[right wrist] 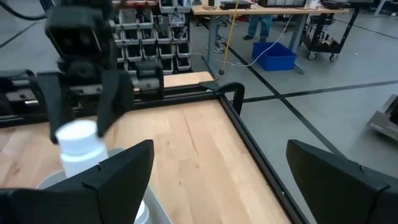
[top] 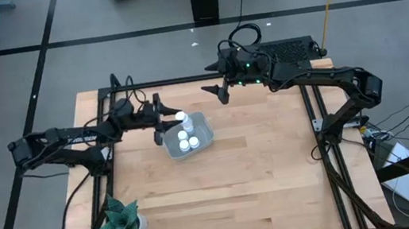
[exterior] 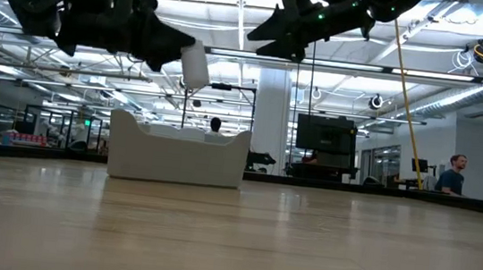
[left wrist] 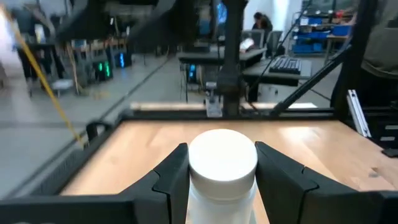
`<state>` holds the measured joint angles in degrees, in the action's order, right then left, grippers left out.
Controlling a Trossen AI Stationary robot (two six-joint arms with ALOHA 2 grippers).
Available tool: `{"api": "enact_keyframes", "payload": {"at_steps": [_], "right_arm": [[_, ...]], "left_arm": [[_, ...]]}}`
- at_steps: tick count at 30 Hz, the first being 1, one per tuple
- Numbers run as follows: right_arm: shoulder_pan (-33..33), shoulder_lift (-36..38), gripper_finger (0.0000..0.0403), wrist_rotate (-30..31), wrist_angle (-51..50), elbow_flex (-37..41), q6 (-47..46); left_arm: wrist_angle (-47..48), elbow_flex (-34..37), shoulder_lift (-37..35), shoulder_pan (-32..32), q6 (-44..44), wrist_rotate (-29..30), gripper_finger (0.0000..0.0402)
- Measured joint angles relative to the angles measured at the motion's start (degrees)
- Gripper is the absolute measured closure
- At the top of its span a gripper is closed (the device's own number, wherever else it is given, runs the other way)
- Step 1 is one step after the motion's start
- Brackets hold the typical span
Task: Pick and place pill bottles into a basket
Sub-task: Adjust the white pill bottle in the gray bin
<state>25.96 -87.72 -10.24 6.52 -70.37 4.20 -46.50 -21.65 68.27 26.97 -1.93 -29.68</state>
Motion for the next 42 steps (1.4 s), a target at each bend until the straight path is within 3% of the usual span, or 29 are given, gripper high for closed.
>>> {"api": "enact_keyframes", "payload": {"at_steps": [11, 20, 32, 42], "right_arm": [[-0.15, 0.00, 0.0046, -0.02, 2.40, 0.00, -0.54], [-0.15, 0.00, 0.0046, -0.02, 2.52, 0.00, -1.19], [-0.17, 0.00, 0.0046, -0.26, 2.52, 0.00, -1.61], [-0.17, 0.00, 0.0046, -0.28, 2.27, 0.00, -1.63]], "left_arm": [[1.64, -0.29, 3.51, -2.17, 0.86, 0.15, 0.0247], [-7.38, -2.38, 15.26, -5.03, 2.27, 1.27, 0.0247], [-7.46, -8.01, 26.98, -4.86, 1.88, 0.39, 0.0247], [-4.71, -8.44, 28.61, -4.88, 0.25, -0.28, 0.0247]]}}
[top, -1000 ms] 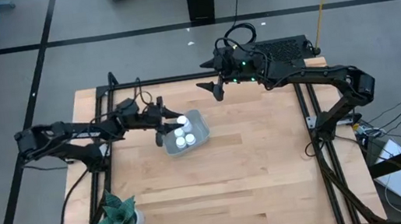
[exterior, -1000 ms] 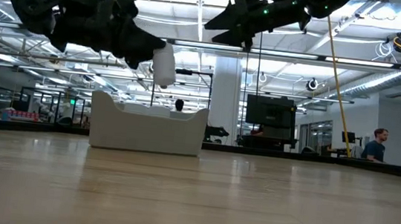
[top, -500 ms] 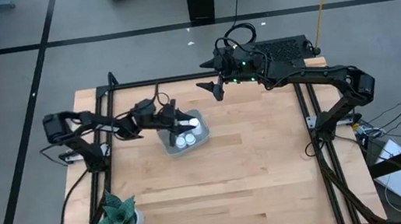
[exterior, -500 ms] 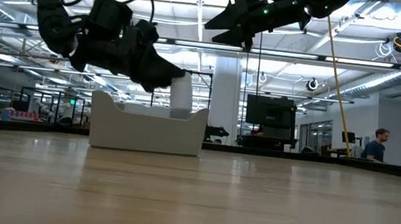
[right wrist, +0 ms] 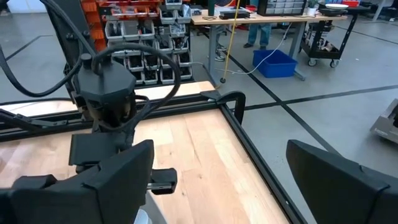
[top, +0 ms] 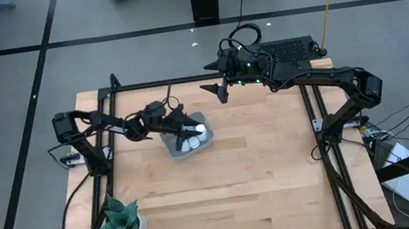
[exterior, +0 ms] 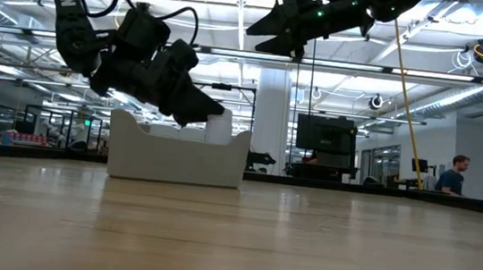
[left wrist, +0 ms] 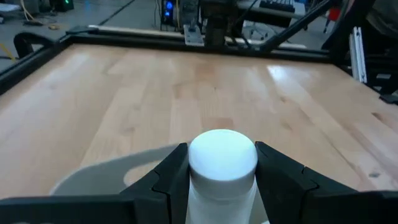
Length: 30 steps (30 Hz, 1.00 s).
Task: Pick and place pill bottles into a basket
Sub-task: Adjust the white pill bottle in the gray bin
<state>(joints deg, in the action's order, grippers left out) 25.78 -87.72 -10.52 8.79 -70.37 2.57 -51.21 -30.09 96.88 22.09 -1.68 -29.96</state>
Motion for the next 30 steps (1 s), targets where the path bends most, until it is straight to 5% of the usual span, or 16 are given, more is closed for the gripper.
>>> {"api": "enact_keyframes", "payload": {"at_steps": [30], "right_arm": [[-0.02, 0.00, 0.0046, -0.04, 0.12, 0.00, -0.46]], "left_arm": [[5.75, 0.04, 0.00, 0.00, -10.17, 5.83, 0.0247]]}}
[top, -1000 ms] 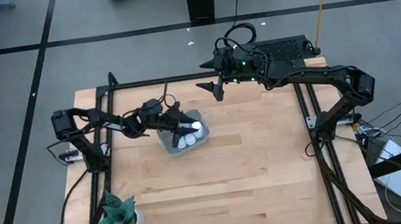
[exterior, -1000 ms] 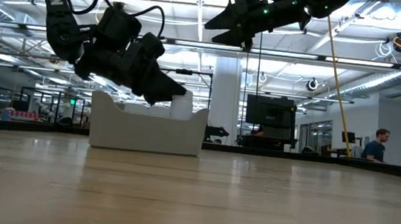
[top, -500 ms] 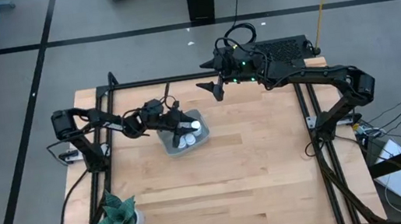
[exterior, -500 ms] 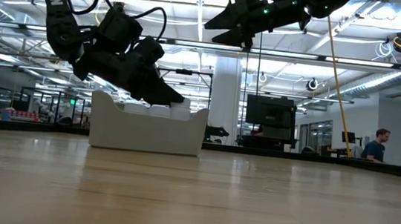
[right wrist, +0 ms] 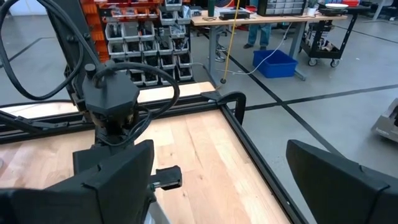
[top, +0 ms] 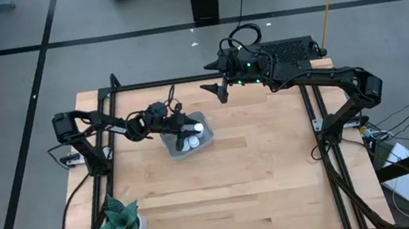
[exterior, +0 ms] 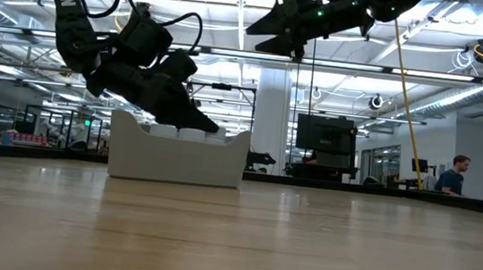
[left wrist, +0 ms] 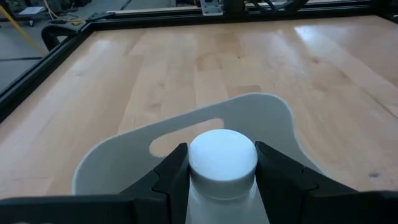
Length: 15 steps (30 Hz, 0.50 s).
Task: Pick and place pill bottles into a basket
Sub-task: Adjust the white pill bottle in the gray bin, then return to Home Position
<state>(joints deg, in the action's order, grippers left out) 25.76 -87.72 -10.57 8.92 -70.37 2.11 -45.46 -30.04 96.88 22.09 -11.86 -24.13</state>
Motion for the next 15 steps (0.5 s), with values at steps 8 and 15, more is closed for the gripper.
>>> {"api": "enact_keyframes", "payload": {"at_steps": [8, 15], "right_arm": [[0.00, 0.00, 0.0046, 0.00, 0.30, 0.00, 0.05], [0.00, 0.00, 0.0046, -0.02, 0.30, 0.00, 0.11]], "left_arm": [[-0.85, 0.02, -0.02, -0.26, 4.41, 2.29, 0.0244], [-5.59, 0.02, -0.04, -1.29, 9.03, 3.47, 0.0097]]}}
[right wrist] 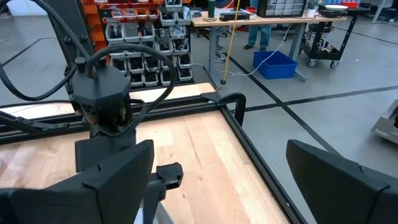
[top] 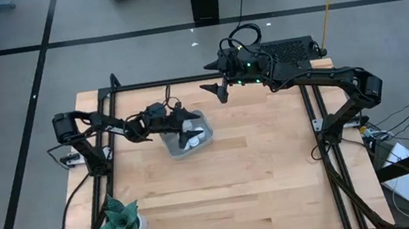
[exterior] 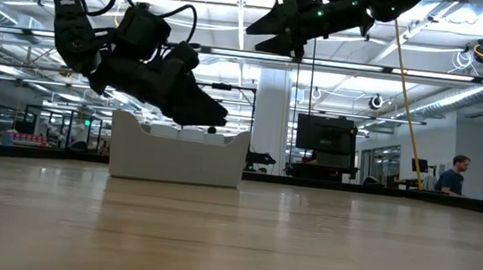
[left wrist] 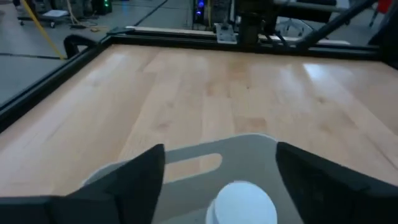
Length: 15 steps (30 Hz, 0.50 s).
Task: Pick and place pill bottles into a basket
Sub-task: Return to Home Position
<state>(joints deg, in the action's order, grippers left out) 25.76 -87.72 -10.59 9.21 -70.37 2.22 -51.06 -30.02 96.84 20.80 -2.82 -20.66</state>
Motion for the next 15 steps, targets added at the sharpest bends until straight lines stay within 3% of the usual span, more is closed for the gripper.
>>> {"api": "enact_keyframes", "payload": {"at_steps": [8, 15], "right_arm": [[0.00, 0.00, 0.0046, -0.09, 0.24, 0.00, 0.37], [0.07, 5.45, 0.0046, 0.45, -1.40, 0.00, 2.44]], "left_arm": [[-0.21, -0.48, -2.94, 0.41, 9.11, 1.21, 0.0021], [1.81, -0.59, -17.86, 2.80, 9.17, 1.07, 0.0010]]}}
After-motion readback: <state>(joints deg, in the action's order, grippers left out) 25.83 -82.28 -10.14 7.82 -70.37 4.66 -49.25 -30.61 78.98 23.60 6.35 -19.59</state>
